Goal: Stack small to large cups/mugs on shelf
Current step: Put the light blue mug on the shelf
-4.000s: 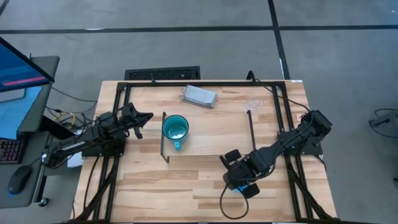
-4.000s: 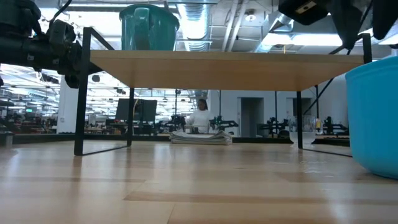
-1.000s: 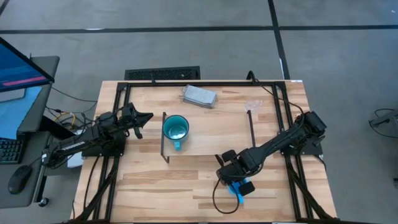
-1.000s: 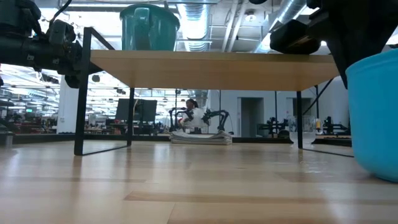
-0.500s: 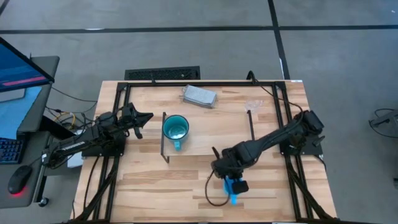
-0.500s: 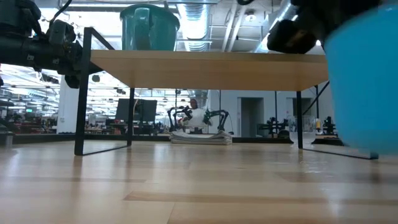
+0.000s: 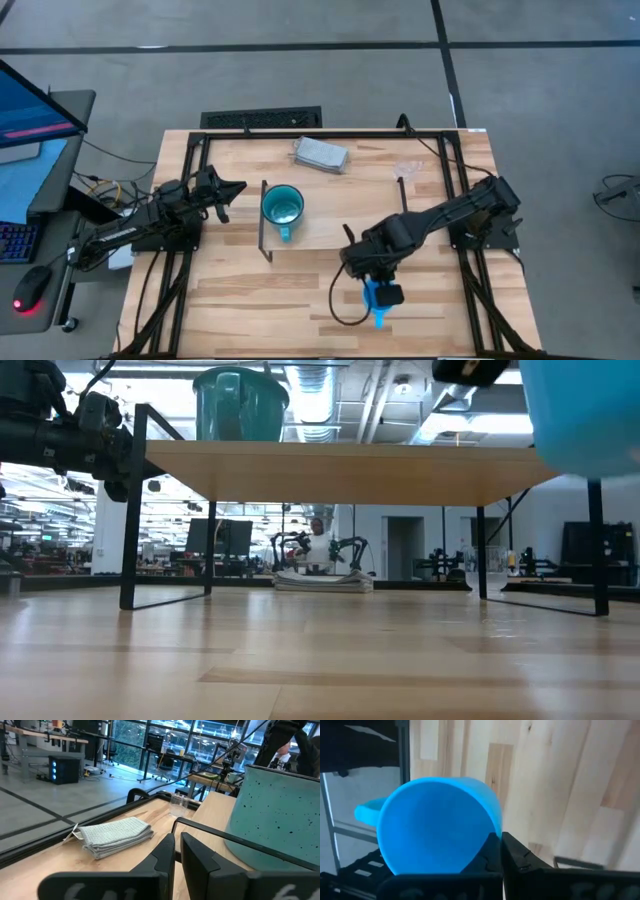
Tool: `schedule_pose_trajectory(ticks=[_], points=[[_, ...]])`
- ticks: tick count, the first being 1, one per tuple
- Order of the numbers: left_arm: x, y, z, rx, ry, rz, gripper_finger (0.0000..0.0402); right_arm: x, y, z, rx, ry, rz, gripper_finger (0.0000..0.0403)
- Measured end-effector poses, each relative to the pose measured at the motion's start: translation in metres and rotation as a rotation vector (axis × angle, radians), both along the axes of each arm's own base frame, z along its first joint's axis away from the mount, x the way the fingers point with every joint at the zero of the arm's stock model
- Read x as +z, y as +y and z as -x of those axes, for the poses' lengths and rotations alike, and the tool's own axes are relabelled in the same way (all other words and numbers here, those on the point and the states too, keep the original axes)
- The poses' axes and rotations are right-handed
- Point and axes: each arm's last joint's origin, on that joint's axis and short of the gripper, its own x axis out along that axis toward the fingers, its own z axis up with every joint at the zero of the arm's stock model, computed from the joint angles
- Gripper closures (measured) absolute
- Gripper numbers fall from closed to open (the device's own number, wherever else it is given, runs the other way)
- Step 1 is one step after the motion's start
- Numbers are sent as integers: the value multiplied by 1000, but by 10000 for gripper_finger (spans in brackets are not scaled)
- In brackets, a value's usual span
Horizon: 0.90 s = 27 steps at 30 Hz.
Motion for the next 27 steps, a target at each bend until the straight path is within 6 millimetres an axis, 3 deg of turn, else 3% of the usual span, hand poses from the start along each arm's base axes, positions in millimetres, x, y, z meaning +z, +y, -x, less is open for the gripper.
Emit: schedule_pose_trajectory(ticks=[10, 14, 27], points=[[0, 0, 0, 0, -9, 22, 382, 39, -22, 1, -40, -8, 13, 402], [0, 0, 0, 0, -9, 22, 382, 48, -42, 2, -68, 24, 32, 402], [0, 0, 0, 0, -9, 23, 382, 64, -120, -13, -84, -111, 112, 402]])
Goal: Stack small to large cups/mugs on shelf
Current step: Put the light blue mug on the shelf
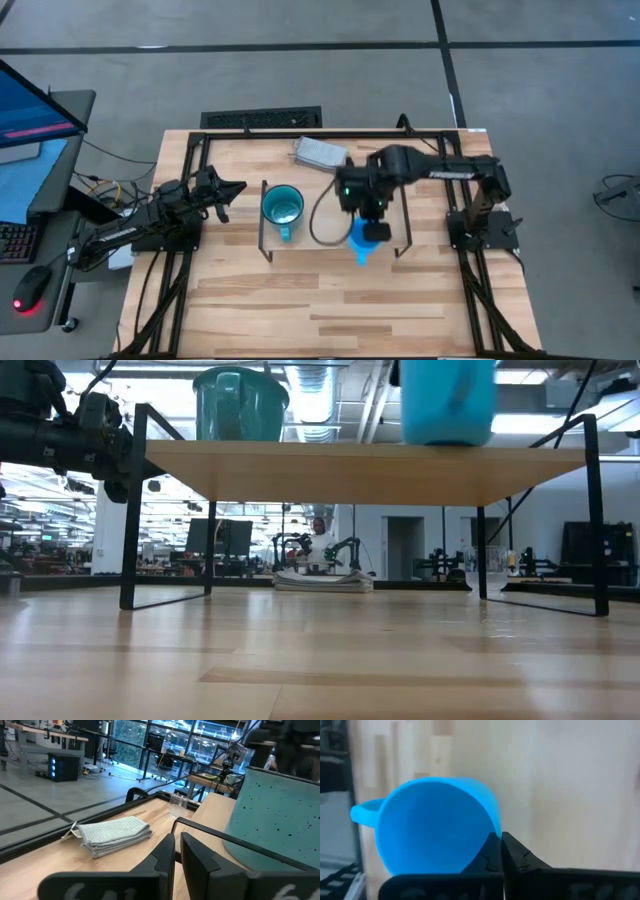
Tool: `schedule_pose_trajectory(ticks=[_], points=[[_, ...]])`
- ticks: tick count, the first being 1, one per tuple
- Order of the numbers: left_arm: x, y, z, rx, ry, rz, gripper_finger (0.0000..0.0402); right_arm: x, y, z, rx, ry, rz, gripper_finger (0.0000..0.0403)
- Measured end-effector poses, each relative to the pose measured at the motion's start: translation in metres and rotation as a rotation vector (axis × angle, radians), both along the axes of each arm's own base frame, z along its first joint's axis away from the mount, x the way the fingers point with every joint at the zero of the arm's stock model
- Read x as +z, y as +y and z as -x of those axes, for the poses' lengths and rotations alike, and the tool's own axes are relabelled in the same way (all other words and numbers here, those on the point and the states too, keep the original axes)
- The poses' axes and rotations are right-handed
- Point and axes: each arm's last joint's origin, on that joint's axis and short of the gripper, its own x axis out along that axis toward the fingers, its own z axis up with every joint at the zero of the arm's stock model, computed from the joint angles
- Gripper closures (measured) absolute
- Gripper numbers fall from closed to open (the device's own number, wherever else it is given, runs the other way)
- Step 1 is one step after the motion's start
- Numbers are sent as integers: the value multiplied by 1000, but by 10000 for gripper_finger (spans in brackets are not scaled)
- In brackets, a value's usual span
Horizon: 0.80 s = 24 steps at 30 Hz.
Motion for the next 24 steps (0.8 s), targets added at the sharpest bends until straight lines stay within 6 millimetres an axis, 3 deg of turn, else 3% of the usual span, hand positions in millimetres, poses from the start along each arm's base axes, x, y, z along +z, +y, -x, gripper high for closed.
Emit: schedule_pose_trajectory(ticks=[8, 12, 18, 24], points=[[0, 0, 0, 0, 6, -15, 382, 15, -33, -2, 13, -86, 54, 402], [0, 0, 0, 0, 10, -24, 382, 7, -43, -18, 55, -82, 76, 402], [0, 0, 0, 1, 10, -24, 382, 1, -46, -46, 155, -103, 121, 402], [0, 0, 0, 0, 14, -23, 382, 9, -44, -56, 207, -171, 136, 402]])
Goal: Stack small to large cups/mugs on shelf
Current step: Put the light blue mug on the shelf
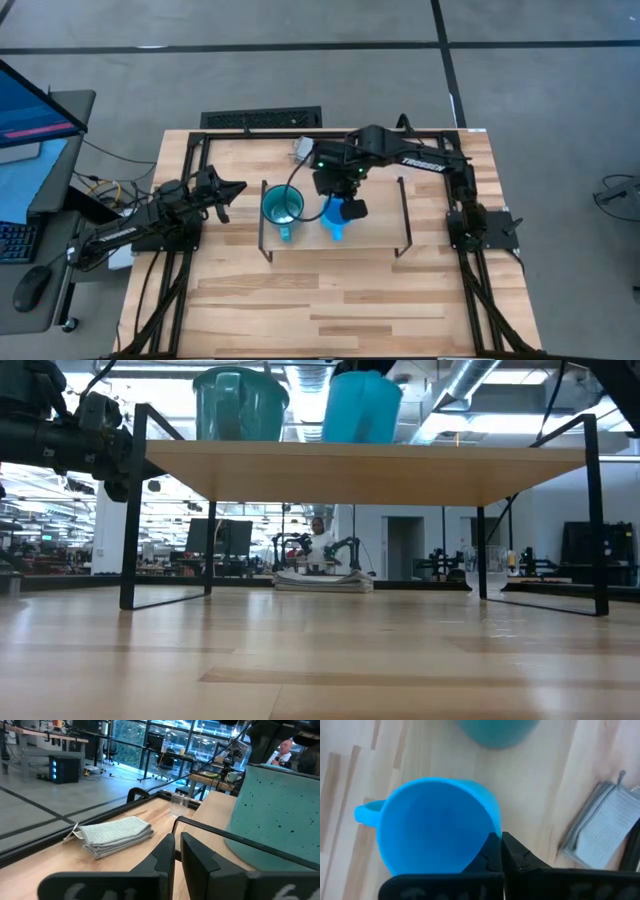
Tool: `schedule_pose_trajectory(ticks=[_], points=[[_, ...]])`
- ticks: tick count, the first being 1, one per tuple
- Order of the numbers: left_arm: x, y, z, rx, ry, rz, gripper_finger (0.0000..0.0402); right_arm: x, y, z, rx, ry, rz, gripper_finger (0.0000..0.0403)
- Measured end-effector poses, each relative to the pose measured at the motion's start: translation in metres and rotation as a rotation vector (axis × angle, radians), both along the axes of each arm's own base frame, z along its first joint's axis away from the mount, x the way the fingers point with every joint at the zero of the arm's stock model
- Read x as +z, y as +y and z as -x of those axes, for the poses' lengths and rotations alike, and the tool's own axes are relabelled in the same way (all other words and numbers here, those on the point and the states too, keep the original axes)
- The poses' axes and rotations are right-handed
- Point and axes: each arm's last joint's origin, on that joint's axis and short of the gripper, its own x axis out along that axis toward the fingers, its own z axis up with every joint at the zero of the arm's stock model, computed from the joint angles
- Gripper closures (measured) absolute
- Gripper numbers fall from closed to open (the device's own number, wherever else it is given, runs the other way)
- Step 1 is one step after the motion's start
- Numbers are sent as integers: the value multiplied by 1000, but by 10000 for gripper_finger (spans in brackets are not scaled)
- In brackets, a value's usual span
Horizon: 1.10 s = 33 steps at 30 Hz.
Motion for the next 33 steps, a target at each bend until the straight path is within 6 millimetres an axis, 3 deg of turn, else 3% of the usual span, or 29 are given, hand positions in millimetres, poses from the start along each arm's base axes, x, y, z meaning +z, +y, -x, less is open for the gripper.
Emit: schedule_pose_trajectory(ticks=[13, 16, 33], points=[[-1, 0, -1, 1, 12, 3, 382, -4, 0, 0, 32, 17, 0, 402], [-1, 0, -1, 1, 12, 3, 382, -14, -1, -9, 32, 30, -7, 402], [-1, 0, -1, 1, 13, 2, 382, -14, -1, -9, 47, 29, 2, 397]])
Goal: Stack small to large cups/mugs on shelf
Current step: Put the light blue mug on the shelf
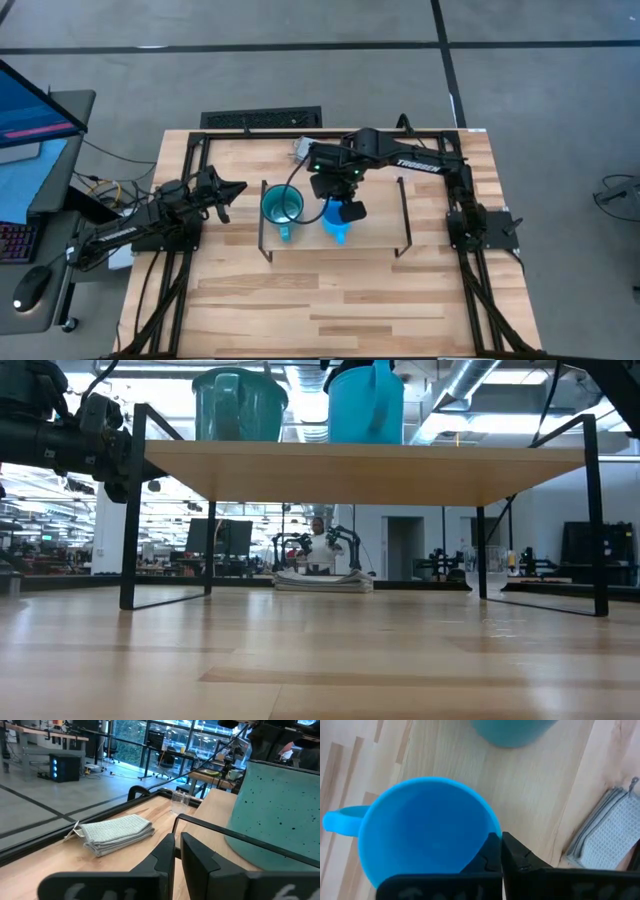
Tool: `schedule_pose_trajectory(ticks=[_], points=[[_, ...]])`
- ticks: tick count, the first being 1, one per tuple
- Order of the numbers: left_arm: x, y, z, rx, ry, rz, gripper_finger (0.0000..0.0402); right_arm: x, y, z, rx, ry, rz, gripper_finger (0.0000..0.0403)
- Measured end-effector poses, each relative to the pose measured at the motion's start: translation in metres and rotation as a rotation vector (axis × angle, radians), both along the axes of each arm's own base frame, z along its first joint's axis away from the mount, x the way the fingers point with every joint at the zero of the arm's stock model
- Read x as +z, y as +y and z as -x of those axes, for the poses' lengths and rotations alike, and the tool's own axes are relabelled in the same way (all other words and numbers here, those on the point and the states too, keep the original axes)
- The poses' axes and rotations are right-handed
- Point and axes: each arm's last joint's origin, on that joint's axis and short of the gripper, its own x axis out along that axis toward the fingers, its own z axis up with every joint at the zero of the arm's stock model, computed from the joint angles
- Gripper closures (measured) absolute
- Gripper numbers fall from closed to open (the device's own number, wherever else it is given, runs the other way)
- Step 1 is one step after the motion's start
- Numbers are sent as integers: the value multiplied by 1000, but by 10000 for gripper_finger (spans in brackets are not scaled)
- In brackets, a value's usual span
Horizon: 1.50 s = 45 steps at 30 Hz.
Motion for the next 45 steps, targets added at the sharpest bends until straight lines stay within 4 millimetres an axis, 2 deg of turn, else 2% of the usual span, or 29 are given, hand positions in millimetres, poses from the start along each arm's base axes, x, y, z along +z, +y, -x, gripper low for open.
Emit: schedule_pose_trajectory(ticks=[17, 30, 45], points=[[0, 0, 0, 0, 0, 0, 382, -2, -2, -4, -34, -20, 20, 359], [0, 0, 0, -1, 2, -4, 382, -2, 6, -5, -24, -17, 74, 332], [0, 0, 0, -1, 1, -4, 382, -2, 6, -4, -35, -16, 73, 319]])
